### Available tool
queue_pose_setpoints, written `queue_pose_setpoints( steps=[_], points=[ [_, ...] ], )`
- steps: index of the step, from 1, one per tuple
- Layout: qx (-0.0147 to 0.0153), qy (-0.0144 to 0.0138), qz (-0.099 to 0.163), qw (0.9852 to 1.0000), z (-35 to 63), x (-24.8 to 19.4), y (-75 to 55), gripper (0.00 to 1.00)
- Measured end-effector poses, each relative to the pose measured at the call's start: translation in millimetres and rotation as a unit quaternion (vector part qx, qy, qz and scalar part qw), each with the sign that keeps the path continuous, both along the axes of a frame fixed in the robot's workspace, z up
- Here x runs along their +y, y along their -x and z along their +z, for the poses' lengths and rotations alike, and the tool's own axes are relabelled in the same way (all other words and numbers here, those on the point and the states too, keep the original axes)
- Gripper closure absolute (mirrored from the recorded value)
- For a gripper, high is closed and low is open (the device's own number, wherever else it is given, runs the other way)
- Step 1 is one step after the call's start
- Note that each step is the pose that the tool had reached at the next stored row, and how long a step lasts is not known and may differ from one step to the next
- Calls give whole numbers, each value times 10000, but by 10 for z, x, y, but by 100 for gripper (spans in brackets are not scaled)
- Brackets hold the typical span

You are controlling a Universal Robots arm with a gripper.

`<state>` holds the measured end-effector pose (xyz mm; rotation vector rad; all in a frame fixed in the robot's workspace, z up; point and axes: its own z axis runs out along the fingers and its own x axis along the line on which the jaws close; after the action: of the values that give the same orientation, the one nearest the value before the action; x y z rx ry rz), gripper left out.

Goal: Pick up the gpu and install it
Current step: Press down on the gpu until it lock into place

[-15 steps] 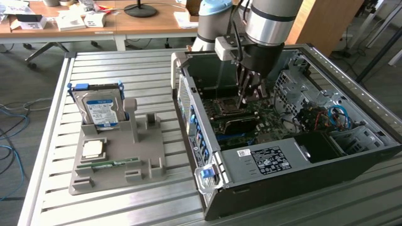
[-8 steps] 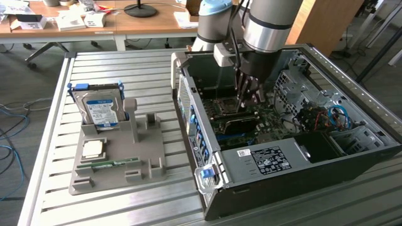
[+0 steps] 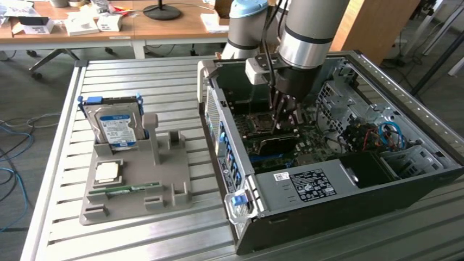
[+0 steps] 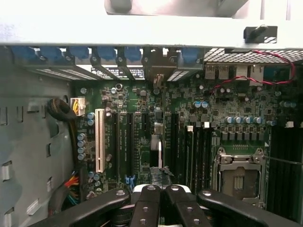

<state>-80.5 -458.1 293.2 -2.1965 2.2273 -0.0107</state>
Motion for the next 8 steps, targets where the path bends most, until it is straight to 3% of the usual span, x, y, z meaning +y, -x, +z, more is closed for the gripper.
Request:
queue_pose_setpoints(
  steps=[5,8],
  points=[
    [0,1,-1,10000,-1,2,5,89],
    [0,0,0,10000,-10,25,25,89]
  ],
)
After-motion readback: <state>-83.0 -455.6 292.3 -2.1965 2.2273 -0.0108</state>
